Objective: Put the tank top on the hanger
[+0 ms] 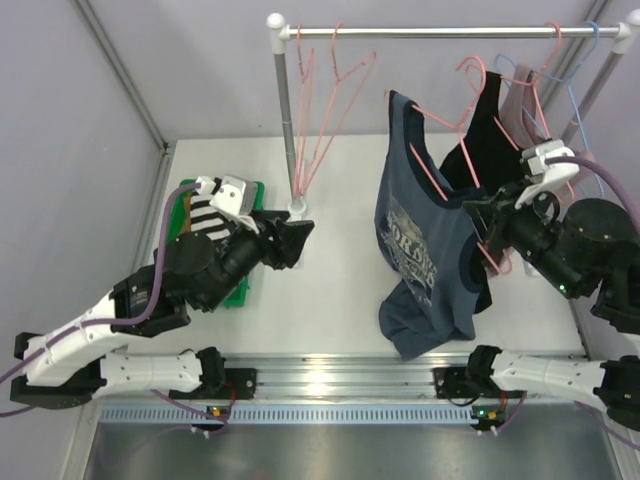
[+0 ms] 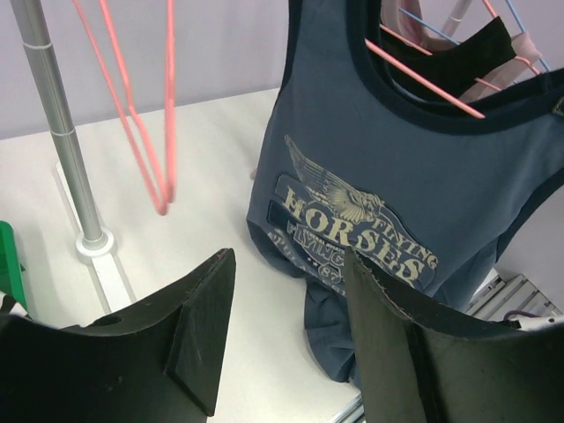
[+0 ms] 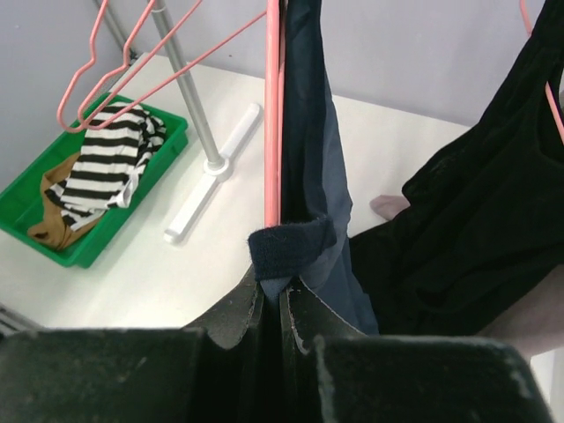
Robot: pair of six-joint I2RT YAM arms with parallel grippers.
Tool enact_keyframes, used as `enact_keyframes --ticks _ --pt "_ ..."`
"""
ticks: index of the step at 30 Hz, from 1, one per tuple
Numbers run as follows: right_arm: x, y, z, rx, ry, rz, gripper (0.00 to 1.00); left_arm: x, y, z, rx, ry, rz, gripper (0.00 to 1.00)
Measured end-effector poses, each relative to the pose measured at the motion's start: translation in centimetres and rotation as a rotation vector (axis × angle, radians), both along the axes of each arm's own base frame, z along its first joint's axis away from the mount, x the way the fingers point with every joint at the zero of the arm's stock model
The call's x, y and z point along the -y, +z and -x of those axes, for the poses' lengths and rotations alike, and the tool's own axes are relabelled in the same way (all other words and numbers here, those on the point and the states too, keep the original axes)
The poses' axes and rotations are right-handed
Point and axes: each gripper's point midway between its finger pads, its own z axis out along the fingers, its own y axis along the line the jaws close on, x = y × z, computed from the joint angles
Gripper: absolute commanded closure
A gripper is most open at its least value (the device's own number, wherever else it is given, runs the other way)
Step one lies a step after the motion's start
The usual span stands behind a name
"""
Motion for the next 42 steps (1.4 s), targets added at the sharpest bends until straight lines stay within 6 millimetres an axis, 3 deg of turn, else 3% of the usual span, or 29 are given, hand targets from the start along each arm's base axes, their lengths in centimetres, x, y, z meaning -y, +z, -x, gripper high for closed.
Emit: enact_keyframes --ticks 8,12,16,19,32,42 --pt "-1.6 0.6 -3.1 0.003 -0.061 0.01 1.0 -0.3 -0.8 0.1 -0.009 0.0 -0.004 0.43" --pt "0.6 -0.4 -7.0 -0.051 -0.178 -0.011 1.0 -0.5 -0.7 0.2 -0.008 0.001 0.006 0.43" --pt "2.6 -2.0 -9.3 -0.112 -0.22 -0.039 1.0 -0.6 -1.0 0.2 -0.008 0.004 0.003 0.43" --pt "3.7 -2.3 -10.1 -0.131 -0.232 -0.063 1.0 -0.7 -1.1 0.1 -0.008 0.007 0.001 0.42" --pt "5.1 -1.0 -14.7 -0.131 -0.194 -0.194 1.0 -0.7 -1.2 0.1 -0.007 0.008 -0.006 0.42" --pt "6.1 -2.0 -16.2 -0.152 -0.201 -0.217 1.0 -0.9 -1.3 0.2 -0.006 0.008 -0.005 0.42"
